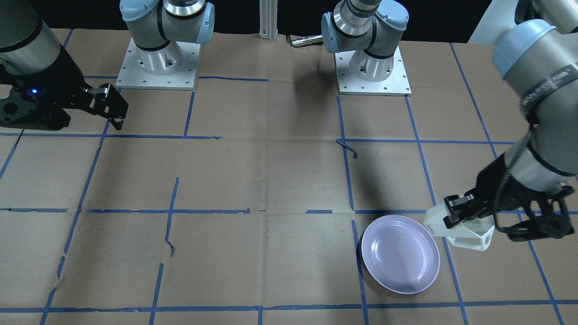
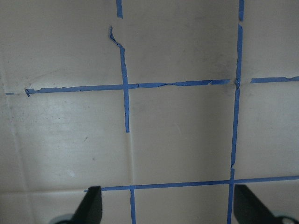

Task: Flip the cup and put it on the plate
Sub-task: 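Rotate the cup upright and lower it onto the plate with the left gripper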

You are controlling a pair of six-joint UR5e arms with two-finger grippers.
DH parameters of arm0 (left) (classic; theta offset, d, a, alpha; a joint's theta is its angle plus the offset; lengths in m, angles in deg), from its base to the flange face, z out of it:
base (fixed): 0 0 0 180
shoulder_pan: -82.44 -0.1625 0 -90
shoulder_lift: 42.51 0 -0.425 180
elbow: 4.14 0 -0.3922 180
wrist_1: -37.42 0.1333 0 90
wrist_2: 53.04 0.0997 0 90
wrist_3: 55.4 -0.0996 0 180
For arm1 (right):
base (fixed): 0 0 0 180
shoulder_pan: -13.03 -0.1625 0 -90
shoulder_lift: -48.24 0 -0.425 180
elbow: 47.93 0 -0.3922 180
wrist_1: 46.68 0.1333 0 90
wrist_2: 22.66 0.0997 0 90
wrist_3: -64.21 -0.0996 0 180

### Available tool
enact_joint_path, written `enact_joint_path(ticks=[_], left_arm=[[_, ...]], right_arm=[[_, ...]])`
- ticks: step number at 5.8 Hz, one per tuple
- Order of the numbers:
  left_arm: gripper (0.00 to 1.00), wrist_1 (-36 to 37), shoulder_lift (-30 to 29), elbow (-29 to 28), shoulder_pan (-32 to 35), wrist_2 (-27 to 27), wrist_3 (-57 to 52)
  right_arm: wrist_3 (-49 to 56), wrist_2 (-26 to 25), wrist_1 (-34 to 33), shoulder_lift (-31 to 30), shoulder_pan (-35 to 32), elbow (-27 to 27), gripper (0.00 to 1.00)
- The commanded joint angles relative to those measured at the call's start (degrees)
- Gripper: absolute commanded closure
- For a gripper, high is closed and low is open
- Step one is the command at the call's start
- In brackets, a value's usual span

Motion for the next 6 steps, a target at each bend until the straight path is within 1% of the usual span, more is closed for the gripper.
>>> enact_joint_path(ticks=[1,2,3,4,5,6], left_arm=[[1.00,14.2,0.0,8.7,4.4,6.2,1.3],[1.00,25.5,-1.1,15.2,4.4,8.0,1.2],[1.00,32.4,-3.7,17.9,4.5,8.1,1.3],[1.00,33.3,-7.4,18.1,5.1,8.1,1.5],[1.00,33.8,-8.8,18.2,5.5,8.2,1.5],[1.00,33.5,-7.9,18.3,5.7,8.4,1.4]], right_arm=[[0.0,0.0,0.0,0.0,0.0,0.0,0.00],[0.0,0.0,0.0,0.0,0.0,0.0,0.00],[0.0,0.0,0.0,0.0,0.0,0.0,0.00],[0.0,0.0,0.0,0.0,0.0,0.0,0.00],[0.0,0.0,0.0,0.0,0.0,0.0,0.00],[0.0,0.0,0.0,0.0,0.0,0.0,0.00]])
